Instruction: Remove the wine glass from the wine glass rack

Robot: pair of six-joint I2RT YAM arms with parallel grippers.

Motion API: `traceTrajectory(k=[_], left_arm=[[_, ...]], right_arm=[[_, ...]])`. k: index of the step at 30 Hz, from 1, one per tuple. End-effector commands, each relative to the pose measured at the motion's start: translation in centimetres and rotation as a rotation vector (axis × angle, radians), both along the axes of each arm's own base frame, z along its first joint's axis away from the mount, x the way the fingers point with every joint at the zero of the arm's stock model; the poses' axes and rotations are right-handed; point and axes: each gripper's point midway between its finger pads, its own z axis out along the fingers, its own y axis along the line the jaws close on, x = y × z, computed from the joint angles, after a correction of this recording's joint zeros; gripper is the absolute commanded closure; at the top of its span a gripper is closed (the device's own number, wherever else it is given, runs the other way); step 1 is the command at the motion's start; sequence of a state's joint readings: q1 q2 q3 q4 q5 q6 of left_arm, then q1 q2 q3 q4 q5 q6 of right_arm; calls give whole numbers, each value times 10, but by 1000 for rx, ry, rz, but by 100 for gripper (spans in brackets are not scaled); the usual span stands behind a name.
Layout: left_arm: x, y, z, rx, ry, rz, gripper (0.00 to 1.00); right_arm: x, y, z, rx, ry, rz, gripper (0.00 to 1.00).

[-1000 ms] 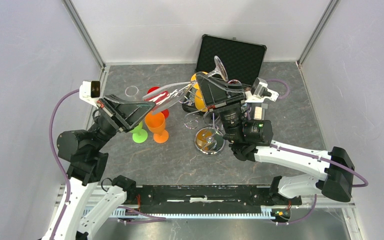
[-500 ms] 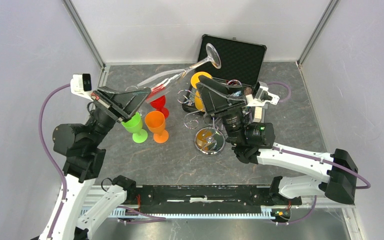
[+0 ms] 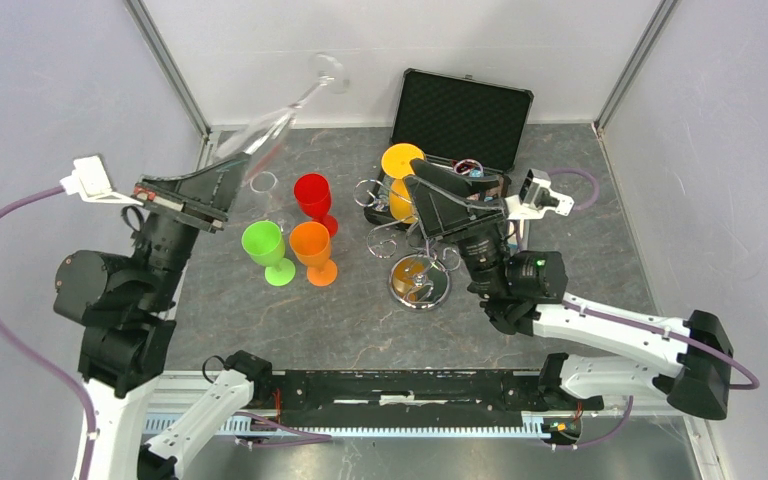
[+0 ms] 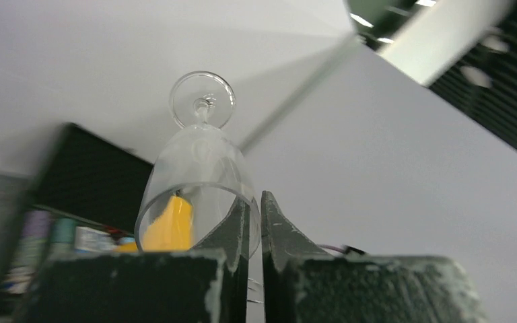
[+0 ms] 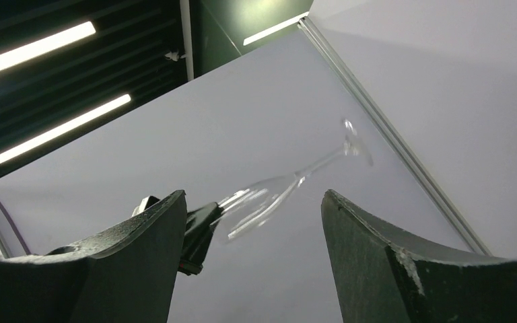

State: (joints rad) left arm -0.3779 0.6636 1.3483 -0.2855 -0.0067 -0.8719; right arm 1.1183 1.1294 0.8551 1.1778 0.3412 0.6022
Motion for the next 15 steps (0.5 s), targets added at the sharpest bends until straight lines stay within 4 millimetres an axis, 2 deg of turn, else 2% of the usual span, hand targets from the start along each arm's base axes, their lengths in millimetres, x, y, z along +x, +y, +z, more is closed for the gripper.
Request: traceTrajectory(k=[1, 3, 6, 11, 15], left_arm=[[21, 87, -60, 261, 207, 518, 98], [21, 114, -81, 324, 293, 662, 98], [18, 142, -108, 432, 408, 818, 98], [9, 163, -146, 601, 583, 915, 98], [3, 159, -183, 735, 725, 843, 98]], right_arm=[[-4, -9, -5, -74, -9, -39, 22], [-5, -13, -9, -94, -14, -56, 23], [-7, -19, -12, -115, -17, -70, 23], [-8, -29, -19, -149, -17, -104, 23], [-8, -38, -25, -165, -8, -131, 22]])
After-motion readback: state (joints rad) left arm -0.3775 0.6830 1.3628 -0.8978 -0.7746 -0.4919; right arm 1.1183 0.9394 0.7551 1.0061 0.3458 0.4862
